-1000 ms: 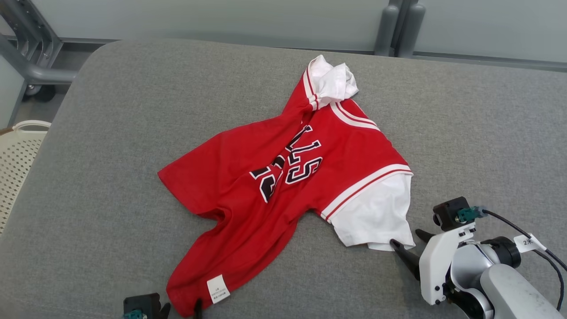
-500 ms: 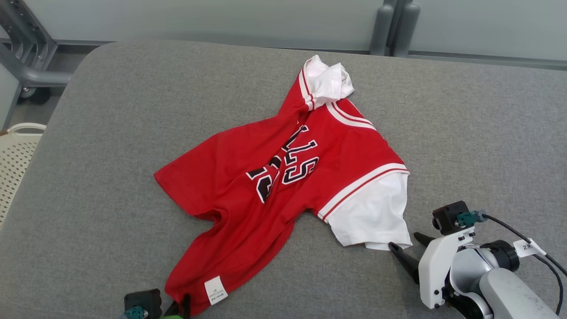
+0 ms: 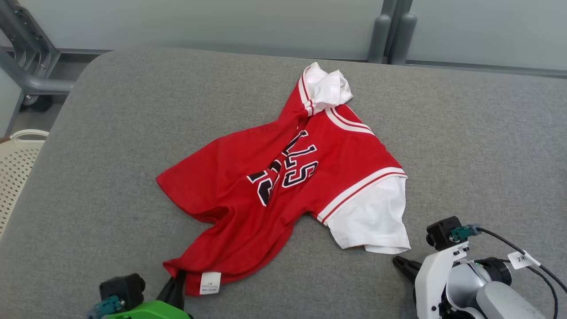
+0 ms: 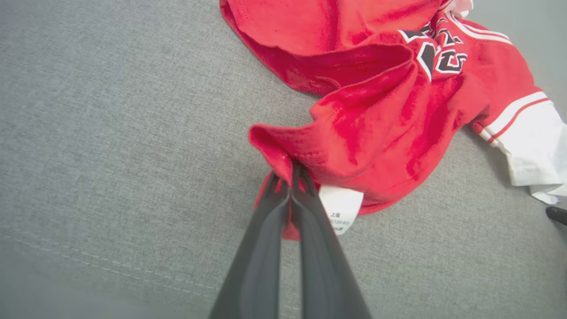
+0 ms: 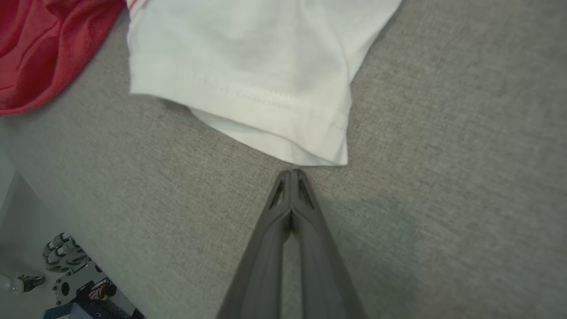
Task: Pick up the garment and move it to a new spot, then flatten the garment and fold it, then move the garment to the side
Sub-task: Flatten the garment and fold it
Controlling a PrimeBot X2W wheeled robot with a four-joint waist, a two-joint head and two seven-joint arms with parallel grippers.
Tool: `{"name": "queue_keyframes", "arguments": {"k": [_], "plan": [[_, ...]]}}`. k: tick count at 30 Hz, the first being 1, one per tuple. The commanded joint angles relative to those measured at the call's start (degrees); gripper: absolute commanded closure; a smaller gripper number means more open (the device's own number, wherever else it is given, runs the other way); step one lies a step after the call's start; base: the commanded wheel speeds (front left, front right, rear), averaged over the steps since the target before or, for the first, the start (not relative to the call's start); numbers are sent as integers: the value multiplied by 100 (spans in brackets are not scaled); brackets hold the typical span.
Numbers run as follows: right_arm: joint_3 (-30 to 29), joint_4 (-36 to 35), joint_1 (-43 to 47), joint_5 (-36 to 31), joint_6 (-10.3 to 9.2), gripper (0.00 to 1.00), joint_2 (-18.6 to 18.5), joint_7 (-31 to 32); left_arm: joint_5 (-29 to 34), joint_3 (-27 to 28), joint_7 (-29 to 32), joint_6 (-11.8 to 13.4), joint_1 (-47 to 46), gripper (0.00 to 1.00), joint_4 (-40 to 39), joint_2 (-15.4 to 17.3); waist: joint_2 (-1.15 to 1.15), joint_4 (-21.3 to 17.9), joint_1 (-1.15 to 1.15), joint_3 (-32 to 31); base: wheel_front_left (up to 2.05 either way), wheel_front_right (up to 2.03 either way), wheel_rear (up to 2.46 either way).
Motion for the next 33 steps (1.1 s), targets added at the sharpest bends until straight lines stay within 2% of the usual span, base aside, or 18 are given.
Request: {"name": "queue_keyframes", "arguments": {"k": [1, 8, 12, 15, 16, 17, 23, 29, 33], "plan": [[115, 106, 224, 109, 5, 100, -62, 110, -109, 77, 65, -29, 96, 100, -283, 65, 65, 19, 0, -55, 0, 0, 0], [-23, -73, 96, 489, 2, 100, -245, -15, -426, 276, 434, 46, 398, 100, -1504, 254, 65, -46, 0, -189, 0, 0, 0], [-158, -145, 55, 535, 3, 100, -257, -134, -530, 347, 487, 83, 504, 100, -1784, 271, 65, -99, 0, -204, 0, 0, 0], [-475, -60, 51, 365, 4, 100, -121, -319, -538, 356, 483, 100, 527, 100, -1856, 272, 65, -129, 0, -178, 0, 0, 0], [-469, -69, 49, 291, 5, 61, -76, -324, -531, 344, 479, 102, 531, 100, -1861, 270, 65, -134, 0, -168, 0, 0, 0], [-476, -88, 47, 217, 5, 0, -57, -348, -535, 333, 468, 106, 538, 100, -1863, 256, 65, -140, 0, -159, 0, 0, 0], [-459, -231, -41, -4, 4, 0, 156, -398, -528, 278, 433, 103, 520, 100, -1838, 219, 65, -117, 0, -106, 0, 0, 0], [-447, -406, -233, -176, 4, 0, 196, -77, -493, 242, 431, 110, 460, 100, -1792, 217, 65, -64, 0, -44, 0, 0, 0], [-418, -364, -479, -367, 4, 0, 168, 383, -478, 178, 423, 71, 377, 100, -1756, 188, 65, -11, 0, 79, 0, 0, 0]]}}
